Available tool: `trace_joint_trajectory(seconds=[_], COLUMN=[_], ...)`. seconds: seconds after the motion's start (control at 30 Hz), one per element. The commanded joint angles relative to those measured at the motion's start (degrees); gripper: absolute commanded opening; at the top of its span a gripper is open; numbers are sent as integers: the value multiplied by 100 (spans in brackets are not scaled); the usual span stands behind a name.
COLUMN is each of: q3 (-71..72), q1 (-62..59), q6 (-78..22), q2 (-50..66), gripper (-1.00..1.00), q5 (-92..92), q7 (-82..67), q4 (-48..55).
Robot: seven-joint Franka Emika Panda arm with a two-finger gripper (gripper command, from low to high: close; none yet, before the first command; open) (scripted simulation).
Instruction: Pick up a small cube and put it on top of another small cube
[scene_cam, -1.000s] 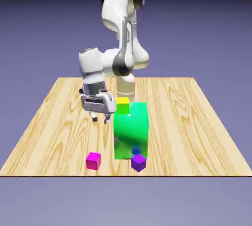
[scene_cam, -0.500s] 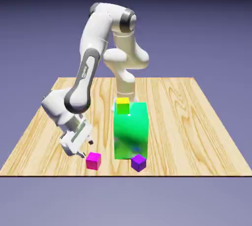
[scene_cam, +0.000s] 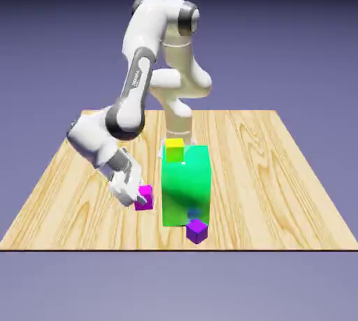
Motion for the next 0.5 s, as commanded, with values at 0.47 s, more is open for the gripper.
trace_joint_trajectory(seconds=[0.47], q3=[1330], q1=[-115], q6=[-2847], q2=[-1783], gripper=[-100], q5=[-3543], q7=[-1554], q4=[424])
